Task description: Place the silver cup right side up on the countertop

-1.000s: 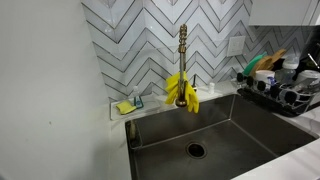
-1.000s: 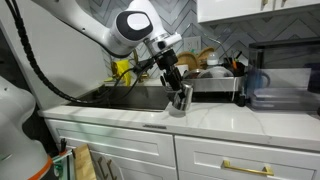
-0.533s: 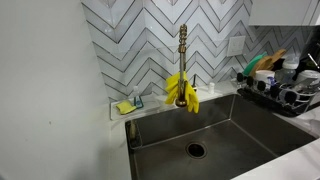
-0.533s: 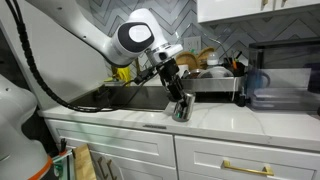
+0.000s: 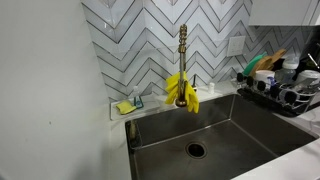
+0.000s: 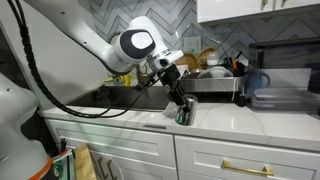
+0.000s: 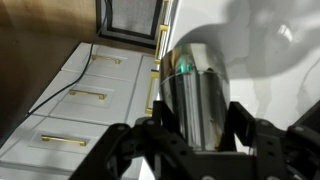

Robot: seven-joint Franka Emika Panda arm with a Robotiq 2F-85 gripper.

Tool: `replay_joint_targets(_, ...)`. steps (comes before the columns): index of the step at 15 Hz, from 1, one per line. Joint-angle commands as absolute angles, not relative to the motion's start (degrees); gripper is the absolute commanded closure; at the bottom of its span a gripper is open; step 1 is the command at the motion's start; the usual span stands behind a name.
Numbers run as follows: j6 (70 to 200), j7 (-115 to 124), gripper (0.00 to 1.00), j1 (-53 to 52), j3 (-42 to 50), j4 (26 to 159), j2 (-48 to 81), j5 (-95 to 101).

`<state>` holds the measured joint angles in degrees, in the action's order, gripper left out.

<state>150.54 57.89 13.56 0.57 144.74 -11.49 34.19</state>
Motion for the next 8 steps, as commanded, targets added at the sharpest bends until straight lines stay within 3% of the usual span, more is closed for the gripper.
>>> replay_joint_targets(1,153.7,61.7,0.58,14.6,0.3,145.7,-11.0,38.4)
replay_joint_targets(8,158.6,68.2,0.58,14.2,-0.7,145.1,-8.2,43.2)
